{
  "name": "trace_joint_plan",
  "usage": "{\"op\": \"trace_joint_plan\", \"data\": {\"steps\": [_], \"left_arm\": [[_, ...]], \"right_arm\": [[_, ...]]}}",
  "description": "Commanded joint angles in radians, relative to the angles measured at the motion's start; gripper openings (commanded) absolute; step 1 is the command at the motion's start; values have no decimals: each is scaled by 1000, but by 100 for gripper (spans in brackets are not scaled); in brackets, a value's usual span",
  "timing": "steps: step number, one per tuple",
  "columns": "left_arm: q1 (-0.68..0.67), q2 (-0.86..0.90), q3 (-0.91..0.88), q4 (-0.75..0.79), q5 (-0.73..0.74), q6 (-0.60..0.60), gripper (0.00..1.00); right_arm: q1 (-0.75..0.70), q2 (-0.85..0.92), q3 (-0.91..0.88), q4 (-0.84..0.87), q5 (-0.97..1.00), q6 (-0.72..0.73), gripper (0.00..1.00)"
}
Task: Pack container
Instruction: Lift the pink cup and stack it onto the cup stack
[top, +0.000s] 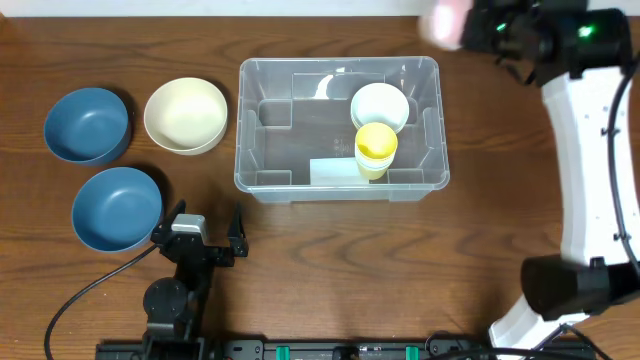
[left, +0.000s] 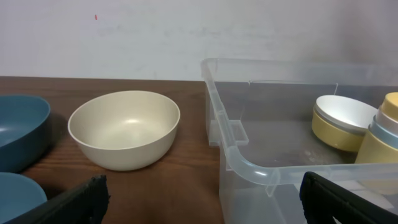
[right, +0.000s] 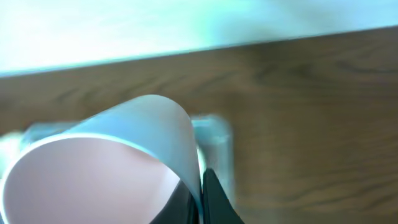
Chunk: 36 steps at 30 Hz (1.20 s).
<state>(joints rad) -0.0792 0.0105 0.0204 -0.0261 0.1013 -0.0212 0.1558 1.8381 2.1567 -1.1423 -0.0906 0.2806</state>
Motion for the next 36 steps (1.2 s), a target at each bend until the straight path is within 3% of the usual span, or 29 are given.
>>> {"op": "trace_joint_plan", "data": {"steps": [1, 9, 19, 27, 36], "left_arm": [[5, -5, -16, -35, 15, 13, 98], [5, -5, -16, -36, 15, 13, 98], [5, -5, -16, -35, 15, 13, 98], [5, -5, -16, -35, 15, 13, 98], [5, -5, -16, -35, 15, 13, 98]], "right_arm": [[86, 39, -11, -62, -13, -9, 1], [230, 76, -12, -221, 43, 1, 1], [265, 76, -13, -377, 93, 27, 1], [265, 77, -34, -361, 128, 27, 1], [265, 77, -220, -238, 114, 34, 1]]}}
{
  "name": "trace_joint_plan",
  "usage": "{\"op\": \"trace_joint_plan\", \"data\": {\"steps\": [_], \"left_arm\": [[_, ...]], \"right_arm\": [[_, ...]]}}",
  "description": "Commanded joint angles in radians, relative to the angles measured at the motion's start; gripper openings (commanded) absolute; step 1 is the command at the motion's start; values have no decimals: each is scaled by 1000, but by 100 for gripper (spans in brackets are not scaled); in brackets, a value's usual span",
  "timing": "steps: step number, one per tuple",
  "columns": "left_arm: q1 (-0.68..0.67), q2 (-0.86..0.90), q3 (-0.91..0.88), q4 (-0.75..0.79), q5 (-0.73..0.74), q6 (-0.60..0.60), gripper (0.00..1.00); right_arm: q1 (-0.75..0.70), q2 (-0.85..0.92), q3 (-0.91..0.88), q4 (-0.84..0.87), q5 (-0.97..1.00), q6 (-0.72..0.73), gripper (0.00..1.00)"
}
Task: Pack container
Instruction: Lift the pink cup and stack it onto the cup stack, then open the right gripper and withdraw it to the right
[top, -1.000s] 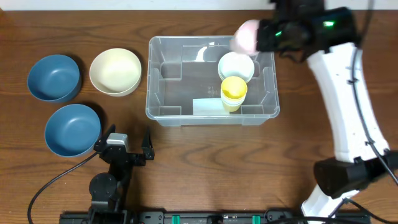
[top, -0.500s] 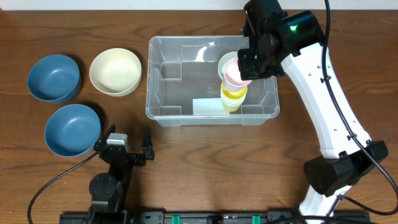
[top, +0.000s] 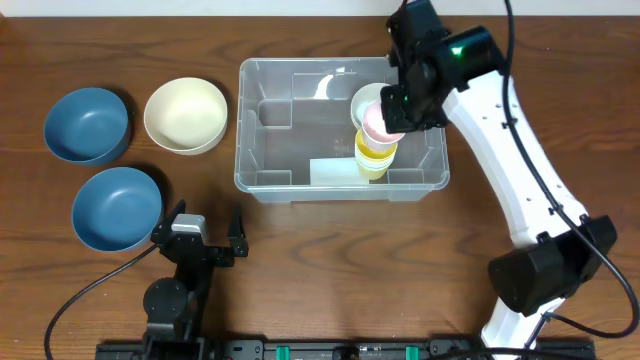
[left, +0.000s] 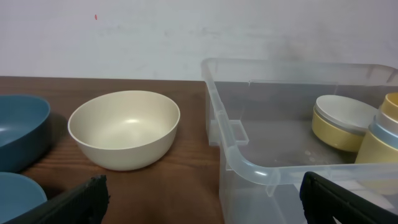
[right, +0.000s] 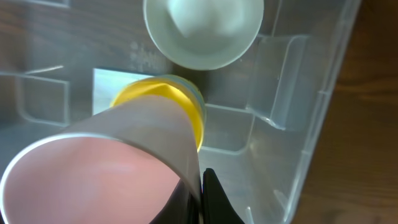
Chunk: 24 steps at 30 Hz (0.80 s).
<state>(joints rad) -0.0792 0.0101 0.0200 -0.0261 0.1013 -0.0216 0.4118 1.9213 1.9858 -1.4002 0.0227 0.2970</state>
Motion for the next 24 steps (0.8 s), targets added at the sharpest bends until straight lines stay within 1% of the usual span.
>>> {"op": "trace_joint_plan", "data": {"steps": [1, 4, 5, 6, 7, 9, 10, 11, 13, 17, 19, 23, 24], "left_arm": [[5, -5, -16, -35, 15, 14, 98], [5, -5, -16, -35, 15, 14, 98], [5, -5, -16, -35, 15, 14, 98], [5, -5, -16, -36, 15, 14, 98], [5, -5, -16, -35, 15, 14, 98], [5, -5, -16, -35, 15, 14, 98], [5, -5, -16, -35, 15, 14, 98], [5, -5, -16, -35, 15, 14, 98], [5, -5, -16, -35, 15, 14, 98], [5, -5, -16, -36, 15, 14, 98], [5, -5, -16, -35, 15, 14, 98], [5, -5, -16, -35, 15, 14, 98], [5, -5, -16, -35, 15, 14, 98]], "right_arm": [[9, -6, -74, 35, -5, 17, 1], [9, -6, -136, 77, -17, 17, 1], [9, -6, -151, 86, -27, 16, 3], [9, -6, -161, 91, -30, 16, 9], [9, -6, -171, 100, -31, 16, 24], [10, -6, -174, 107, -32, 11, 48], [10, -8, -172, 114, -36, 8, 64], [10, -12, -166, 119, -43, 3, 71], [10, -19, -141, 120, -51, -6, 80], [6, -43, -37, 78, -53, -6, 89], [-3, -57, 21, 51, -50, -6, 91], [-40, -88, 110, 3, -25, -6, 99], [-56, -100, 125, -9, -17, -6, 99]]}}
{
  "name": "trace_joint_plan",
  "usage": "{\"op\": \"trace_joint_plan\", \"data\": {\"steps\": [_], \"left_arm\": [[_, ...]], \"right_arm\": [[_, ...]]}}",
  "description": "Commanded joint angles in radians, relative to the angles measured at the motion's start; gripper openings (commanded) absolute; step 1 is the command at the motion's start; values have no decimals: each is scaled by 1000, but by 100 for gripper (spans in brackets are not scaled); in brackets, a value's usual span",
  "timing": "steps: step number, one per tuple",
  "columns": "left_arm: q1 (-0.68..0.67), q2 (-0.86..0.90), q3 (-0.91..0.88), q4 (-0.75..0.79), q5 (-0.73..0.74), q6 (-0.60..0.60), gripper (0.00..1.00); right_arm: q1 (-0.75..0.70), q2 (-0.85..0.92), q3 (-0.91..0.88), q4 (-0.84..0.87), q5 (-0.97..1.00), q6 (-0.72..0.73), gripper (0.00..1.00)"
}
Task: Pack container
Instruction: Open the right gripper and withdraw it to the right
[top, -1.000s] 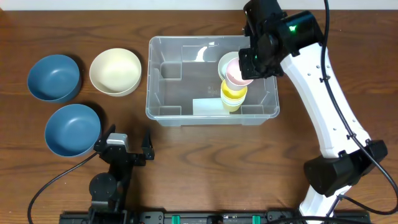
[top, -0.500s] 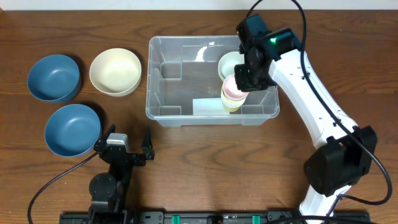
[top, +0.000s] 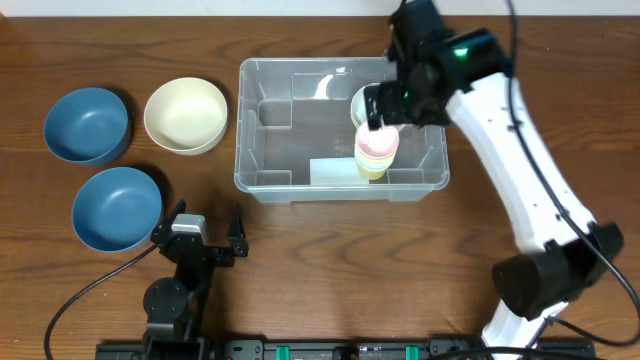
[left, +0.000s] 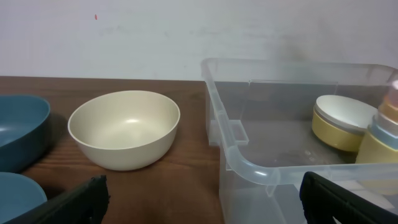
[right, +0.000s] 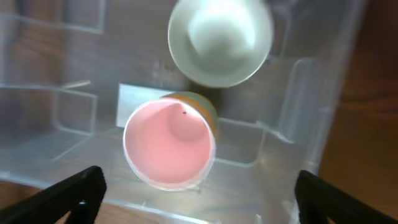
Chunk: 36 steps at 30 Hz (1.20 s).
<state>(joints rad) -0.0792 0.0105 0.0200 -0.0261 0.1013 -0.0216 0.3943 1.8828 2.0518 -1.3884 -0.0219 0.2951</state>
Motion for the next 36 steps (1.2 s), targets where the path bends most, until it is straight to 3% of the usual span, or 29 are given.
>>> {"op": "trace_joint_plan", "data": {"steps": [1, 15, 36], "left_arm": [[5, -5, -16, -35, 15, 14, 98], [5, -5, -16, -35, 15, 14, 98], [5, -5, -16, -35, 15, 14, 98]], "right_arm": [[-57, -74, 66, -31, 34, -4, 99], [-353, -216, 67, -230, 87, -27, 99], [-369, -229, 27, -296, 146, -42, 99]]}}
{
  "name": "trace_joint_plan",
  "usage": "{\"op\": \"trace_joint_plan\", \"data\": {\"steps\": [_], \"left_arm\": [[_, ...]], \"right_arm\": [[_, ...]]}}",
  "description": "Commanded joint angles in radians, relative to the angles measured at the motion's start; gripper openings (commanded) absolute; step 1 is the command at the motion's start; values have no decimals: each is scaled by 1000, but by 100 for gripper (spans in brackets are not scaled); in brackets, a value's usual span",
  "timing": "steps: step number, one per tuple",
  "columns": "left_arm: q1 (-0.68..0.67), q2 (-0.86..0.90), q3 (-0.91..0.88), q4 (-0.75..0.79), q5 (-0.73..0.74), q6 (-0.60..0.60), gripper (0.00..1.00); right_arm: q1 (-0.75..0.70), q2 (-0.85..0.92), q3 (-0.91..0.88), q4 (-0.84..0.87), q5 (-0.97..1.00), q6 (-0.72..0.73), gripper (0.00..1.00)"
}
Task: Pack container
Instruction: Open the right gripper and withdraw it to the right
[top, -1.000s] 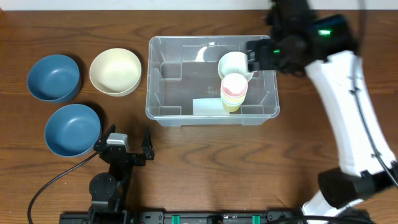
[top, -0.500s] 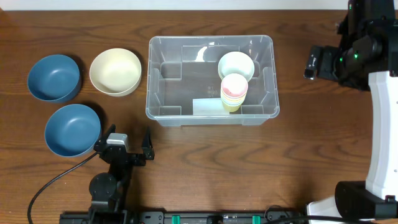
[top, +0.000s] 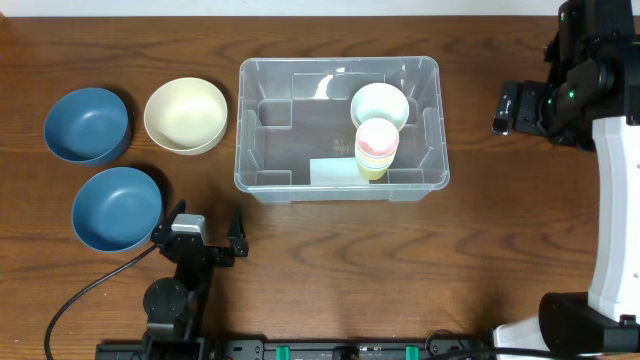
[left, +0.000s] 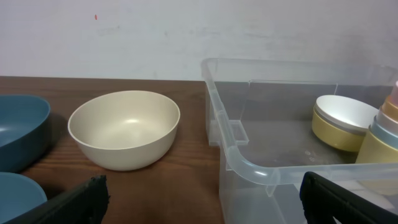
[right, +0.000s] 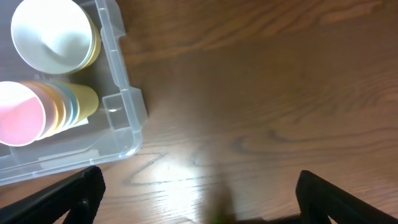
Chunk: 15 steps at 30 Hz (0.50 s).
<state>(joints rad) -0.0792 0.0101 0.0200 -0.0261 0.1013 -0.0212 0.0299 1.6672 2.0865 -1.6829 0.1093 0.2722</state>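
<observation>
A clear plastic container (top: 250, 130) stands mid-table. At its right end a pink cup (top: 377, 140) tops a stack of cups, behind it a white bowl (top: 379, 103) nested in a yellow one. A cream bowl (top: 185, 115) and two blue bowls (top: 87, 124) (top: 117, 208) sit left of it. My right gripper (top: 515, 108) hangs open and empty over bare wood, right of the container. The right wrist view shows the pink cup (right: 22, 121) and the container's corner (right: 124, 93) at left. My left gripper (top: 200, 243) rests open near the front edge, facing the cream bowl (left: 124, 129).
Brown wooden table (top: 520, 220). The container's left half (top: 290, 130) holds nothing but a pale label on its floor. A cable runs from the left arm's base (top: 165, 300) at the front edge.
My right gripper, open over the cup stack in the container before, is now outside the container to its right, over the table. The pink cup stays on the stack. The left arm is unchanged.
My right gripper first held the pink cup near the table's back right corner. Then it held the cup over the yellow cup stack in the container. Then it was open with the cup on the stack. Now it is clear of the container.
</observation>
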Motion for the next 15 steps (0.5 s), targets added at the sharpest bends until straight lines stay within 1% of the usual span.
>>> {"op": "trace_joint_plan", "data": {"steps": [1, 15], "left_arm": [[5, -5, -16, -35, 15, 13, 98], [5, -5, -16, -35, 15, 13, 98]], "right_arm": [[-5, -13, -8, 0, 14, -19, 99], [-14, -12, -8, 53, 74, -15, 99]]}}
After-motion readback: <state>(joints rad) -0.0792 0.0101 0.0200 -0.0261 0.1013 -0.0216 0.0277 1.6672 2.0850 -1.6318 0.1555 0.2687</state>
